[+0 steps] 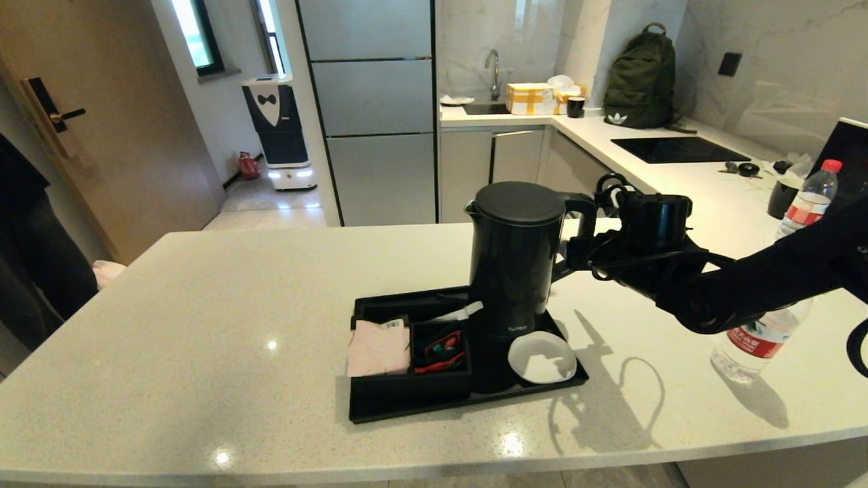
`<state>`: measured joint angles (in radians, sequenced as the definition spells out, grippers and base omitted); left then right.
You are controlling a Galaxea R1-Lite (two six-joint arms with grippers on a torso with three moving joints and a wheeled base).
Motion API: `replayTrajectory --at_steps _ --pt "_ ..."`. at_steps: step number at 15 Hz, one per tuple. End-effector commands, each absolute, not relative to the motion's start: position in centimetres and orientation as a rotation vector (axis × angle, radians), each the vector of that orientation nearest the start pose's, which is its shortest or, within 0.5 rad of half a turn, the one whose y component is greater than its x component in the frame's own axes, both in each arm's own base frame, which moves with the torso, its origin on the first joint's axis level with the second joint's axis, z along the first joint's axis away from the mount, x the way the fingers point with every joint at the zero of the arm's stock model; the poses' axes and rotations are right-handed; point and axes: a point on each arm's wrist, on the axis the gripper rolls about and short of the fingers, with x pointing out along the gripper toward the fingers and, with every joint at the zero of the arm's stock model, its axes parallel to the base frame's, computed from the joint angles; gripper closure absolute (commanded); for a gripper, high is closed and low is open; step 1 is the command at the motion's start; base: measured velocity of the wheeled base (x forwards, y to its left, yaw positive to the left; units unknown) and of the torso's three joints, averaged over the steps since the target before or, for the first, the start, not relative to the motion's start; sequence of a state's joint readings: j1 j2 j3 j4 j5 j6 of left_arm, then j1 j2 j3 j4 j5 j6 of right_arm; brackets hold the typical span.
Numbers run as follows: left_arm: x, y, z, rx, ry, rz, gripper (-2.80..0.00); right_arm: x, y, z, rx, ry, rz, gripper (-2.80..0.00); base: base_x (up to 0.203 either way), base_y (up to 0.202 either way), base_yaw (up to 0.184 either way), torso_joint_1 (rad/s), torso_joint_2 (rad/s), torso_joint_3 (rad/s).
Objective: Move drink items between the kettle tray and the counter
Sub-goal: Return the kettle to its original position, then return the bottled water to its original position
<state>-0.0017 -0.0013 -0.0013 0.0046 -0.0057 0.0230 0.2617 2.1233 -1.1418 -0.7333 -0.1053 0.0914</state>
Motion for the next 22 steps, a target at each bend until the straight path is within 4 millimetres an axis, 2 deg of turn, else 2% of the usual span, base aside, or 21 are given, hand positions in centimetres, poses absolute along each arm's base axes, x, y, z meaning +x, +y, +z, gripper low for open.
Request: replayTrajectory --at_steps 1,3,7,10,14,16,19,20,22 --pt "-2.3 0.0 7.5 0.023 0.003 -0.008 0.0 40.1 10.5 12.9 0.047 0.247 0.144 -2.8 0.0 0.0 0.0 0.0 0.0 0.0" --pt "-2.3 0.0 7.5 0.025 0.003 -0.008 0.0 39.9 10.5 13.0 0.048 0.239 0.146 -2.8 0.0 0.0 0.0 0.0 0.0 0.0" --pt "-2.3 0.0 7.5 0.023 0.005 -0.008 0.0 38.0 9.9 13.5 0.049 0.235 0.144 -2.8 0.0 0.0 0.0 0.0 0.0 0.0" --pt "-2.3 0.0 7.5 0.025 0.003 -0.008 0.0 37.9 9.9 13.5 0.049 0.235 0.144 -2.8 0.0 0.0 0.0 0.0 0.0 0.0" --pt "-2.3 0.0 7.5 0.023 0.003 -0.008 0.0 34.0 9.0 16.1 0.071 0.209 0.146 -2.8 0.0 0.0 0.0 0.0 0.0 0.0" --pt "-2.3 0.0 7.5 0.025 0.003 -0.008 0.0 30.7 8.1 18.7 0.095 0.162 0.149 -2.8 0.0 0.0 0.0 0.0 0.0 0.0" --pt "-2.3 0.0 7.5 0.024 0.003 -0.008 0.0 27.8 7.4 19.1 0.102 0.186 0.144 -2.8 0.0 0.0 0.0 0.0 0.0 0.0" --pt "-2.3 0.0 7.5 0.024 0.004 -0.008 0.0 26.2 6.9 19.9 0.106 0.171 0.135 -0.1 0.0 0.0 0.0 0.0 0.0 0.0" --pt "-2.3 0.0 7.5 0.025 0.003 -0.008 0.0 24.2 6.2 19.7 0.101 0.205 0.064 0.0 0.0 0.0 0.0 0.0 0.0 0.0"
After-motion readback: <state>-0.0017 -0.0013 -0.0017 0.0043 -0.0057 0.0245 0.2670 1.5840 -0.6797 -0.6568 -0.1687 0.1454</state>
